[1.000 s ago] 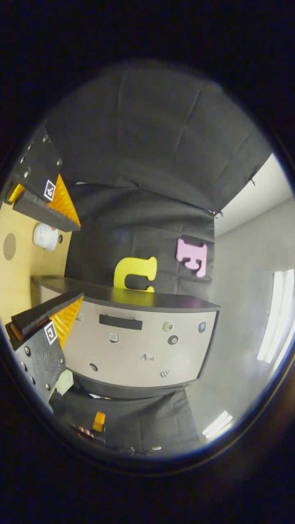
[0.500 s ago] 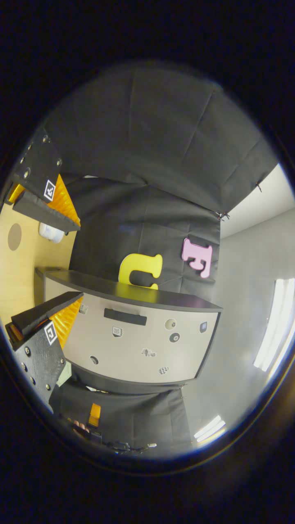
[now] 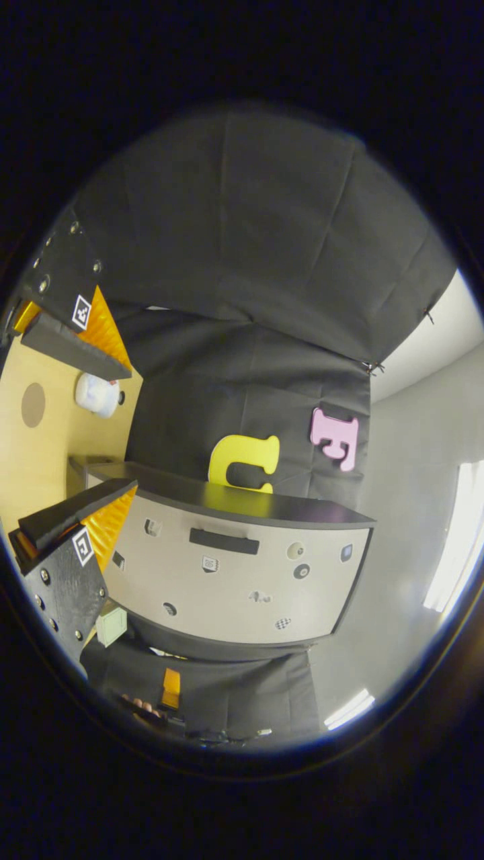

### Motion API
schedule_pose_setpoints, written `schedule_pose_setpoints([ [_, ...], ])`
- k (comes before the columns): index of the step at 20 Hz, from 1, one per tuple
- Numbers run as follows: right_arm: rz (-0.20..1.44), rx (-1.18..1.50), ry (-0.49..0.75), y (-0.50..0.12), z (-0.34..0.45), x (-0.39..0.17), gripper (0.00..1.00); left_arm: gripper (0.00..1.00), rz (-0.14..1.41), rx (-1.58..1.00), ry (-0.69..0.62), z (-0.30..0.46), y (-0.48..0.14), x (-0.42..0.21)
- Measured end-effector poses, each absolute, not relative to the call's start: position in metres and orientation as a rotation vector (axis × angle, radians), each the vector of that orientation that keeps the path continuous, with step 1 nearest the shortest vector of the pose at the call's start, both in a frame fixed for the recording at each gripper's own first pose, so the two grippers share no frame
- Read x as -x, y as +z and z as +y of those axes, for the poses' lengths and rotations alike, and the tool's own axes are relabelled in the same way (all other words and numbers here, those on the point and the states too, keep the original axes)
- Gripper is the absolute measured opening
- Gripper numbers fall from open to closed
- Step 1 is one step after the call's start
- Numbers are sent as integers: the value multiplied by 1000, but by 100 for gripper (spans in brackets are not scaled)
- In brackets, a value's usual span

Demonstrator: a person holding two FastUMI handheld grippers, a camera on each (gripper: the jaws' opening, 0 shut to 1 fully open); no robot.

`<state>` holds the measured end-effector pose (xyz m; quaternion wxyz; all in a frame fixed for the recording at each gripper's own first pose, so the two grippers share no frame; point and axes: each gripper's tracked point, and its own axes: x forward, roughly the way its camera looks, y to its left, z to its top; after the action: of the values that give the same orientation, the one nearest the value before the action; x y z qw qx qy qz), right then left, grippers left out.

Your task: Open the cabinet door with the right hand, grasp the bottle in the cabinet with the left hand and place it on the coaster, then close the cabinet door with the right hand.

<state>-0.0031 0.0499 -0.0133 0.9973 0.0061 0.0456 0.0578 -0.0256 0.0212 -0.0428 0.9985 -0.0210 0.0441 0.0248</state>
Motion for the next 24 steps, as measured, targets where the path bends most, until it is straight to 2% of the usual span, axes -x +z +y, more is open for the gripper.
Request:
schedule_pose_setpoints([
  [13,-23,-47,380,47,195,-11,98,90,127,103,111,45,-69,43],
  [24,-5,-45,492,43,312,-48,98,90,163,153,248,96,-95,66],
])
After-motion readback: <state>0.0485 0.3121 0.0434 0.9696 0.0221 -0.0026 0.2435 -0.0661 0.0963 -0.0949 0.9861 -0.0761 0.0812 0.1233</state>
